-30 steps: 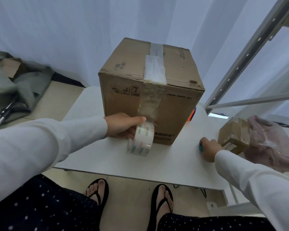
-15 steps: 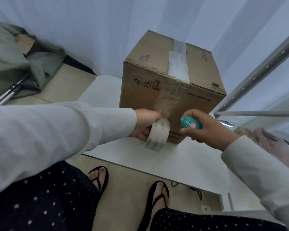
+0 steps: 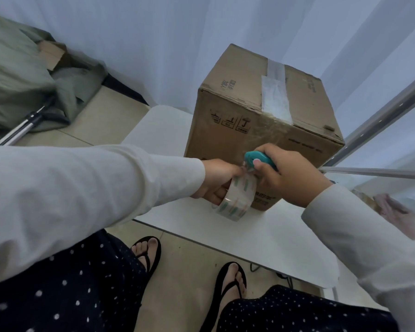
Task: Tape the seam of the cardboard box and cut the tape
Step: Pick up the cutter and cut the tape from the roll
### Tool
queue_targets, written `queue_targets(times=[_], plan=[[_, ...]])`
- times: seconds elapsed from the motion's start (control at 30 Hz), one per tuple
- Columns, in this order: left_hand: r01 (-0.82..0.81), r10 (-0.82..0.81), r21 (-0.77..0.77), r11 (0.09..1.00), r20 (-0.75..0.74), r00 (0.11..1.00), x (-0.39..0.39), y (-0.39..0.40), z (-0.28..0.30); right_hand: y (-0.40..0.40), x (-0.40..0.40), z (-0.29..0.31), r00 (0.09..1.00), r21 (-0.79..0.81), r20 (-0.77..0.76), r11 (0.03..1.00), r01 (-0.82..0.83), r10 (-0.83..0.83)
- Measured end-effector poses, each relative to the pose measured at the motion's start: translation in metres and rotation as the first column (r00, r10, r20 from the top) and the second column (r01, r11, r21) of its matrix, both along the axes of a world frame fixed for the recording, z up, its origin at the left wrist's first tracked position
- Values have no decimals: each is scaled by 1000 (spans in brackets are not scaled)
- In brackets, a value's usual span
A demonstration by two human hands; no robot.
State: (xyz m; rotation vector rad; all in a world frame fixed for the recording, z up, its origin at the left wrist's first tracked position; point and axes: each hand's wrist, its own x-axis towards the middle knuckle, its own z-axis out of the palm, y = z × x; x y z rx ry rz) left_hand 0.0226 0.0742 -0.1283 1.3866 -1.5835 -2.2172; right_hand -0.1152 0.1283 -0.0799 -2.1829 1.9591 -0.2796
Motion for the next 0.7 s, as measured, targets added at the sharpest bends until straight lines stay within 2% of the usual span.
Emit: queue_targets(times=[0.1, 0.2, 0.37, 0.7], plan=[[-5, 5, 3, 1000, -16, 1000, 1, 0, -3, -6, 3, -5, 988, -7, -154, 1000, 17, -18], [-14, 14, 9, 1000, -37, 999, 1, 1, -5, -7, 7, -10, 972, -21, -234, 1000, 13, -17], [-37, 37, 1, 999, -57, 998, 1, 2, -6, -8, 10, -16, 955, -135, -298, 990, -34, -8], [-59, 60, 22, 998, -55, 997, -1, 4, -2, -13, 11, -23, 928, -169, -372, 982, -79, 10]])
